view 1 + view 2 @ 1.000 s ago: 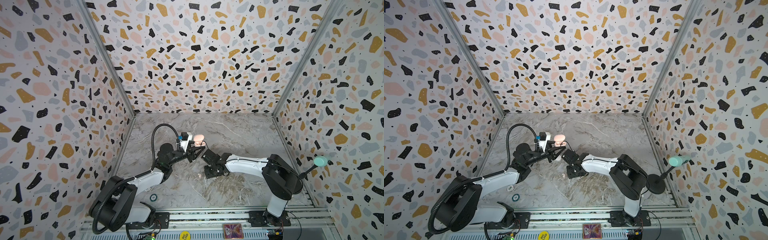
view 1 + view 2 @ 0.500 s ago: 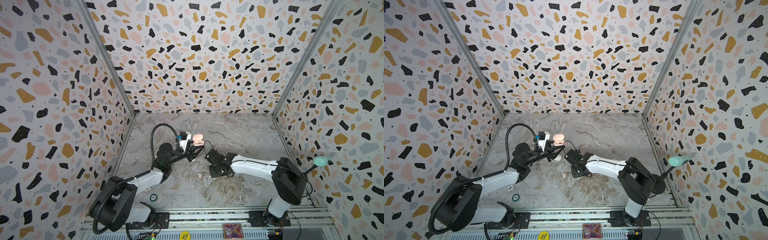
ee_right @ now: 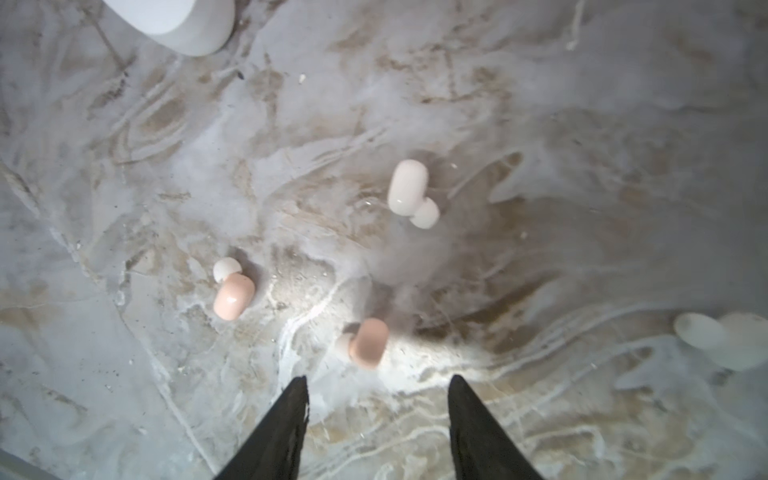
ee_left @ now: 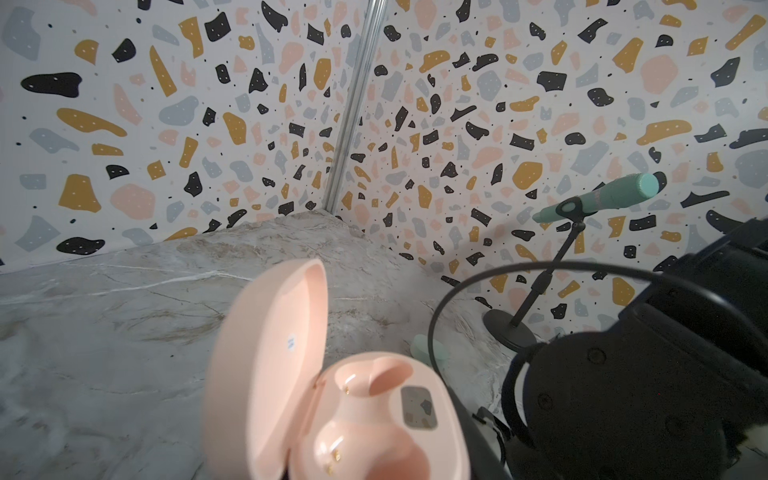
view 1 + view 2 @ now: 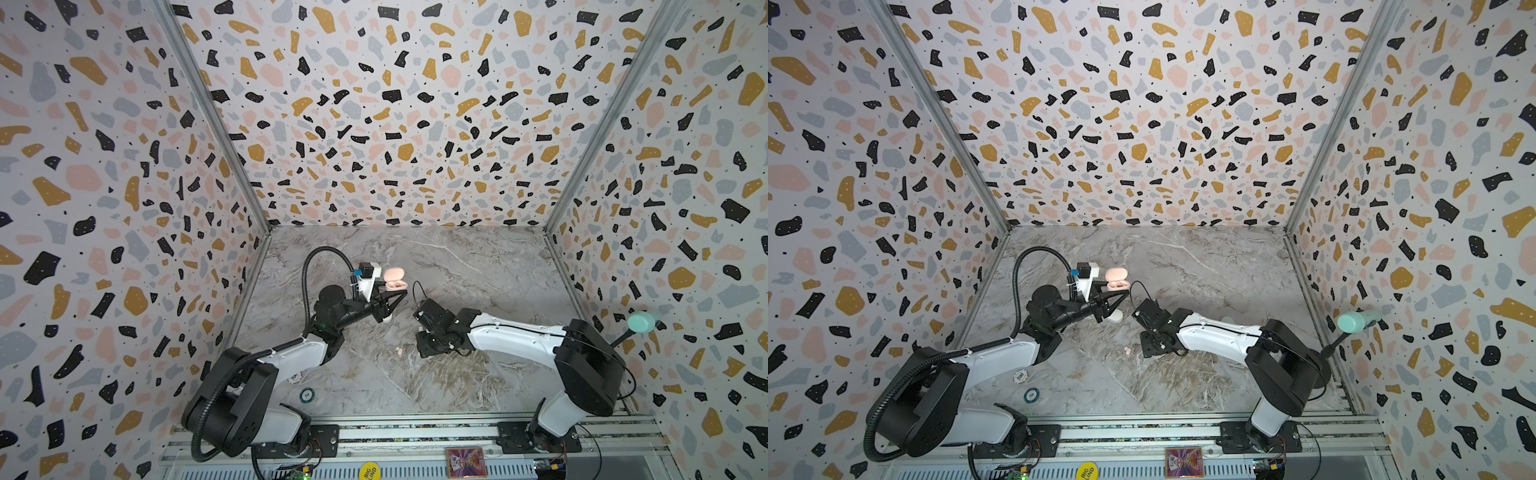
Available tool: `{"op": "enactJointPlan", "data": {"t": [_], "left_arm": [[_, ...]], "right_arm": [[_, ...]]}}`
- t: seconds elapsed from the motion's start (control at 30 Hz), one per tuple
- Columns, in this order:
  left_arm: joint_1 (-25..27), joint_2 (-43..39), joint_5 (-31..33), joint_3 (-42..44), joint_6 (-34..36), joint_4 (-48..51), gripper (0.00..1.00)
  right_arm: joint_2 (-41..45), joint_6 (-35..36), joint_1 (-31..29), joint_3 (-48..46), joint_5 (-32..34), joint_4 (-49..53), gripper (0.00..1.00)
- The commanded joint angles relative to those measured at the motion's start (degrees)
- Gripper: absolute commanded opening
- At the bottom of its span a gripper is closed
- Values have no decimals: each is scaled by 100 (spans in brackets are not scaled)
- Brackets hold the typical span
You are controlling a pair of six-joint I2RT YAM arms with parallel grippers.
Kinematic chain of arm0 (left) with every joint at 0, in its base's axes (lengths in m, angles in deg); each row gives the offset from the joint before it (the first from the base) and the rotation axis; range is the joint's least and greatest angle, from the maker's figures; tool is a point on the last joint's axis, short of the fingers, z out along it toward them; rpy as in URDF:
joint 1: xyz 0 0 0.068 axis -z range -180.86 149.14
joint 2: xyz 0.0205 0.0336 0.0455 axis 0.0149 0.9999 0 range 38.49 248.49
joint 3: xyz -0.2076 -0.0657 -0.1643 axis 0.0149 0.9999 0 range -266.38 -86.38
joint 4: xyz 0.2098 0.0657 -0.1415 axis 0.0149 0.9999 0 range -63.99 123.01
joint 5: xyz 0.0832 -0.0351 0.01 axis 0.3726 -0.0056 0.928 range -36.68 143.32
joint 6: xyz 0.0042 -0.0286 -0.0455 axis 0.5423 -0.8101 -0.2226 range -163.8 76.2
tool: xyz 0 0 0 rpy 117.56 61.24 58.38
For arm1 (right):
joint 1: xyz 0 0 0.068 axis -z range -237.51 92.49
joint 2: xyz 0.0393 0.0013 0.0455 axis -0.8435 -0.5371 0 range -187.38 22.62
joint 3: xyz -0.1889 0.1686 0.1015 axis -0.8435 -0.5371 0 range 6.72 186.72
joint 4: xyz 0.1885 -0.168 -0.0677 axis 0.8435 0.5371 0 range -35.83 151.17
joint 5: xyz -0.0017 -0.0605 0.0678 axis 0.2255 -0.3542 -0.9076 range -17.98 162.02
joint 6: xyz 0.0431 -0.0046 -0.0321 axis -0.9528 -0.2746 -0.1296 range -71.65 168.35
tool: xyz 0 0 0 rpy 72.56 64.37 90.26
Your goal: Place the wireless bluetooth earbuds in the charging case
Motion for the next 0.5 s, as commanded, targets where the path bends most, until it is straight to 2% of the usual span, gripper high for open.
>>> {"op": "enactJointPlan", "data": {"t": [0.0, 0.27, 0.47], "left_arm": [[-136, 10, 14, -94, -60, -449, 37], [-288, 62, 10, -101, -91, -466, 38], [-289, 93, -8, -88, -124, -508, 38]], "right_arm": [[-330, 227, -125, 338, 198, 154, 56], [-719, 201, -223, 480, 930, 659, 55], [-324, 25, -207, 359, 1607, 1143, 51]]}}
